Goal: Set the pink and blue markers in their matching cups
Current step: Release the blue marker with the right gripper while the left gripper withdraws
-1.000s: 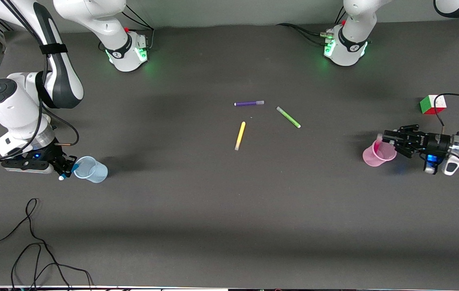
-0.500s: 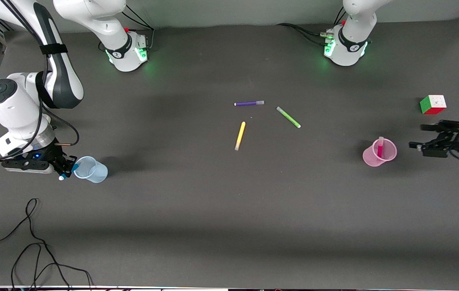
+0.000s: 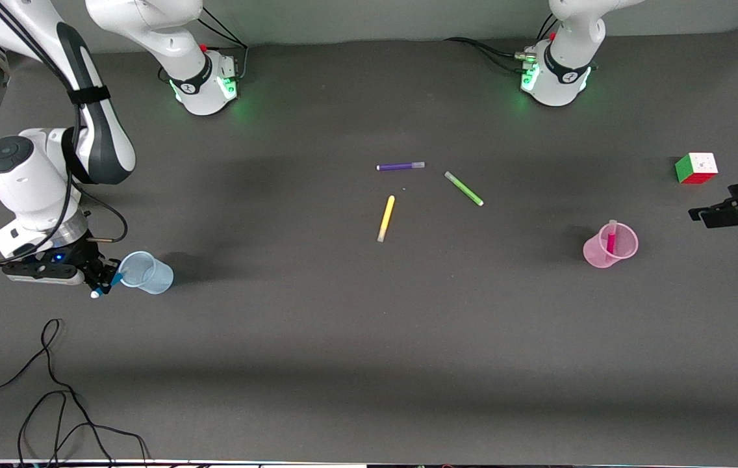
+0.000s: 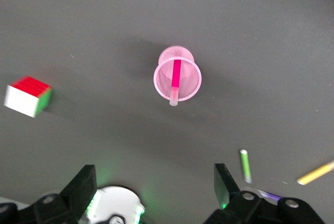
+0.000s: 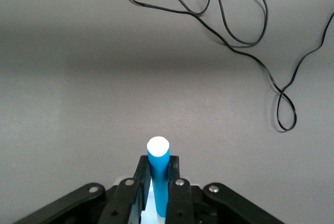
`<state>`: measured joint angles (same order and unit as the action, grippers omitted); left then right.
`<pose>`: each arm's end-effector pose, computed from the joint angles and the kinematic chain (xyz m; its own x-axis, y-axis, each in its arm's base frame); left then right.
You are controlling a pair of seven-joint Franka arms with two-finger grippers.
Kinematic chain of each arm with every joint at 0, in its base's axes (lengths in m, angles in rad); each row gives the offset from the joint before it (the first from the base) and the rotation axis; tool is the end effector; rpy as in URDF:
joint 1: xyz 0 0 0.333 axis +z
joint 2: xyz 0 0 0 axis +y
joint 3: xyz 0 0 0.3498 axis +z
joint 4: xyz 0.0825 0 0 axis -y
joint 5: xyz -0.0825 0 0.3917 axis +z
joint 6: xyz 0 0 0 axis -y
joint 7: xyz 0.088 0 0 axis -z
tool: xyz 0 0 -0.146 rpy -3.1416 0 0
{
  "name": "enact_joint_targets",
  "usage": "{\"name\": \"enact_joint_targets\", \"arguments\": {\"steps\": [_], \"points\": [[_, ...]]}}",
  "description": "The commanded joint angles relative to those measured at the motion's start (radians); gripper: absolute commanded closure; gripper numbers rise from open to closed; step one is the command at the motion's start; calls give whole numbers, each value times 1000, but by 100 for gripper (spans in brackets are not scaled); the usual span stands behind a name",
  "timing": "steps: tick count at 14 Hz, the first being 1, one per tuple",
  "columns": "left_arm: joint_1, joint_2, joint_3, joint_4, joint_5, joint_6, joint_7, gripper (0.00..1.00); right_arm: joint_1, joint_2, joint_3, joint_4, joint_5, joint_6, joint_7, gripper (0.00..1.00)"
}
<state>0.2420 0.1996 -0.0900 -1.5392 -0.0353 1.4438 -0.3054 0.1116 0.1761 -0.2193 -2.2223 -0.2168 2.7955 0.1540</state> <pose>0.5852 0.0883 0.5107 0.8557 0.4272 -0.2922 0.4362 -0.8991 -0.0370 0.6028 -0.0560 0.3314 0.9197 -0.0309 0.3914 -0.0863 -0.9884 0.1248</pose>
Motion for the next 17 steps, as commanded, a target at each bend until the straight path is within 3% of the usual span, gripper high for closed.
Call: {"name": "enact_joint_targets", "arguments": {"steps": [1,3,4,5,6,10,14,17], "points": [[-92,-120,15,-88,75,62,14,0,0,17,-5,-31,-19,65,4,89],[-121,-204,15,-163,80,127,15,0,0,25,-5,-57,-19,87,25,88],[-130,-248,15,-212,87,174,20,0,0,25,-5,-63,-19,87,29,66],[-141,-281,9,-252,109,216,29,0,0,25,-6,-65,-19,84,29,9],[-153,-295,1,-269,133,240,55,0,0,23,-5,-63,-19,76,29,0],[-152,-286,1,-250,138,257,95,0,0,16,-3,-25,-16,26,29,0],[-142,-266,10,-182,138,237,204,0,3,-16,27,148,20,-328,27,0],[-144,-256,9,-165,137,233,209,0,3,-85,46,307,179,-668,-29,0]]}}
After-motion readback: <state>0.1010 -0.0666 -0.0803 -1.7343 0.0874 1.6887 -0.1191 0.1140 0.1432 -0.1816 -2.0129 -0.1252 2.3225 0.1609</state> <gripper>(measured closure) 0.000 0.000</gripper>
